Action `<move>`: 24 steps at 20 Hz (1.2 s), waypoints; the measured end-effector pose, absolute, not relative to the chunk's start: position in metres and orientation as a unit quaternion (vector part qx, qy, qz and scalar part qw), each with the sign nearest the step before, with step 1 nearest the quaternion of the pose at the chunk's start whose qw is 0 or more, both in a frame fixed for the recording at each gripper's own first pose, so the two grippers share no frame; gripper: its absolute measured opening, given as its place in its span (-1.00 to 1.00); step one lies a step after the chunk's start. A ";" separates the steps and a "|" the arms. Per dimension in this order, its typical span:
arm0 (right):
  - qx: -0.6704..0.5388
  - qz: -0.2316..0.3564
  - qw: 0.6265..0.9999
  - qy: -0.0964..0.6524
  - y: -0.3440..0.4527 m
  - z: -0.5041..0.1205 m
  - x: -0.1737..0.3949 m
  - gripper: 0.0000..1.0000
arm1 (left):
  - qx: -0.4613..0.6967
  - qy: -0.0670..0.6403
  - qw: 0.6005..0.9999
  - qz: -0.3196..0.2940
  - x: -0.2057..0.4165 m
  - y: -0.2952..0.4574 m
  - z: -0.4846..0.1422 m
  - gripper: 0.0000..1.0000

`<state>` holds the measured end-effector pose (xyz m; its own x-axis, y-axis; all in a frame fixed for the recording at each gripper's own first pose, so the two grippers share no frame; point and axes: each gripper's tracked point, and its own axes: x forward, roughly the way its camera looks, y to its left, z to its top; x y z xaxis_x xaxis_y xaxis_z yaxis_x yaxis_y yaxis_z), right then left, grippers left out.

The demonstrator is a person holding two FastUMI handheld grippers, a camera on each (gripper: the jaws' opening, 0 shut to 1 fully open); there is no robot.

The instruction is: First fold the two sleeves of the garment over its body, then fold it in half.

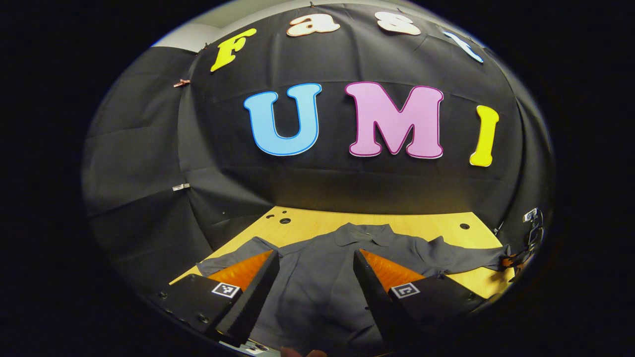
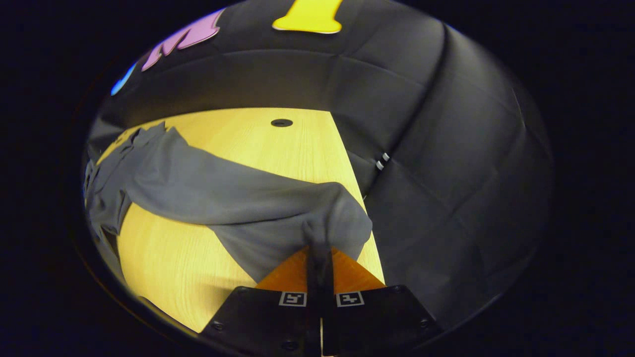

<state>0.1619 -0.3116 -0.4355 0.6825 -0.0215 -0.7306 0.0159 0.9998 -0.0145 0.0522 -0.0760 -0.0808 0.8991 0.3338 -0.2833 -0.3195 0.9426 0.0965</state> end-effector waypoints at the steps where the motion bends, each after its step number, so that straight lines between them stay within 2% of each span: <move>1: -0.001 -0.011 0.917 0.398 -0.310 -0.434 0.159 -0.87 | 0.024 0.150 0.974 0.169 0.049 -0.075 -0.081 0.90; 6: -0.005 -0.034 0.924 0.381 -0.318 -0.402 0.145 -0.87 | 0.020 0.142 0.976 0.163 0.042 -0.062 -0.081 0.89; 12: -0.009 -0.073 0.937 0.343 -0.298 -0.334 0.100 -0.87 | 0.019 0.129 0.984 0.122 0.043 -0.032 -0.078 0.90; 17: 0.010 -0.096 0.952 0.291 -0.249 -0.264 0.081 -0.87 | 0.007 0.126 0.987 0.097 0.044 0.004 -0.082 0.89; 24: 0.033 -0.079 0.975 0.205 -0.144 -0.162 0.087 -0.87 | 0.003 0.116 0.990 0.082 0.041 0.061 -0.088 0.89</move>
